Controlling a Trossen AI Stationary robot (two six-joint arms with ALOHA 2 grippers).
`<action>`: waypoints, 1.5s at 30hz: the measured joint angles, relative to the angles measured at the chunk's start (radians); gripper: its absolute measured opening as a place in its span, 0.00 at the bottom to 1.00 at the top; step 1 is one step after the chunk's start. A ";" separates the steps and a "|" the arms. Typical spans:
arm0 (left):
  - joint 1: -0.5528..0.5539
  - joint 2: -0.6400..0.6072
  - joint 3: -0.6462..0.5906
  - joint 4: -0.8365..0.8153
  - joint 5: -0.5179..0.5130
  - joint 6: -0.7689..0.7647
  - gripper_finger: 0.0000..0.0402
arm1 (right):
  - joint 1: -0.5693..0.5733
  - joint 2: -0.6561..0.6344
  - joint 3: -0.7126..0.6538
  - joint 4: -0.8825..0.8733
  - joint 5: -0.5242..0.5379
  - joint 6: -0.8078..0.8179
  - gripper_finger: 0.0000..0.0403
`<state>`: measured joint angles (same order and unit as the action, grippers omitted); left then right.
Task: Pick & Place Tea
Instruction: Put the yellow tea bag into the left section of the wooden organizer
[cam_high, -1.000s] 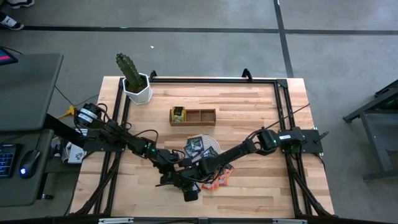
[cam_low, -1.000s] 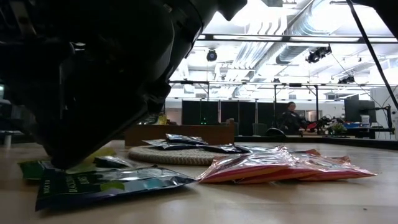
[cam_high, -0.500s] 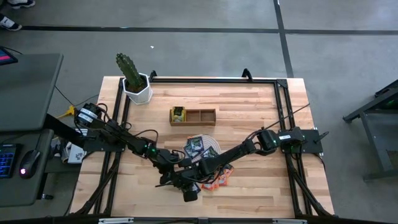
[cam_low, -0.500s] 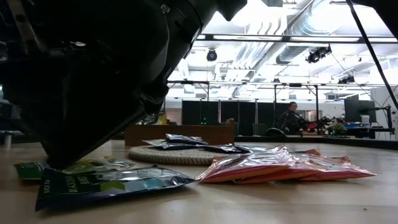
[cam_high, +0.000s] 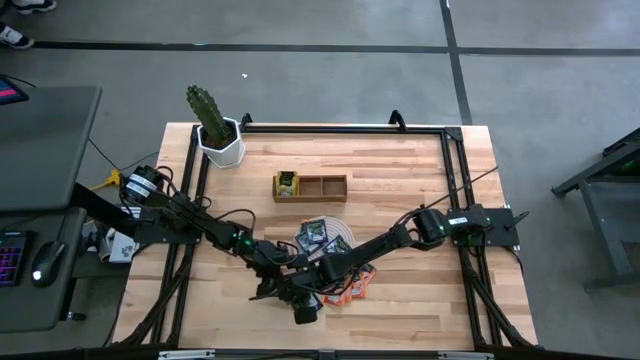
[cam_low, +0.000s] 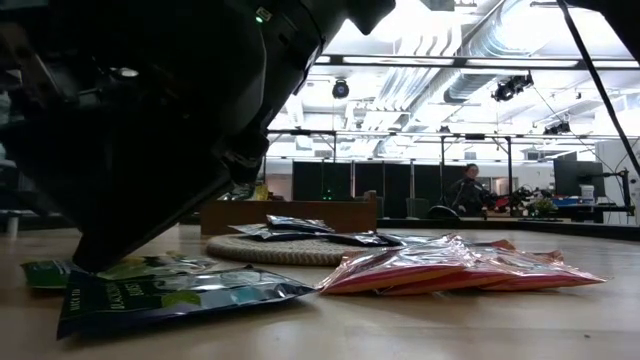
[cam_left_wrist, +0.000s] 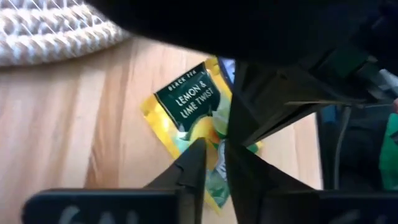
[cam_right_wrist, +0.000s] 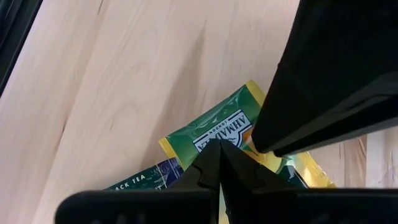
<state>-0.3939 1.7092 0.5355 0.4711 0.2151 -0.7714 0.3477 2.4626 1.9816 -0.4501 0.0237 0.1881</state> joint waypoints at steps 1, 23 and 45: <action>0.000 0.000 0.000 -0.001 -0.007 0.008 0.17 | 0.000 0.000 0.000 -0.001 -0.002 0.005 0.00; 0.002 0.000 -0.002 -0.003 0.006 0.066 0.57 | 0.026 -0.002 0.001 -0.013 -0.013 -0.002 0.00; 0.018 -0.045 -0.006 -0.018 -0.011 0.068 0.57 | 0.061 -0.003 0.000 -0.024 -0.033 0.039 0.00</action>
<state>-0.3759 1.6642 0.5292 0.4535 0.2037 -0.7036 0.4086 2.4596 1.9812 -0.4742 -0.0090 0.2272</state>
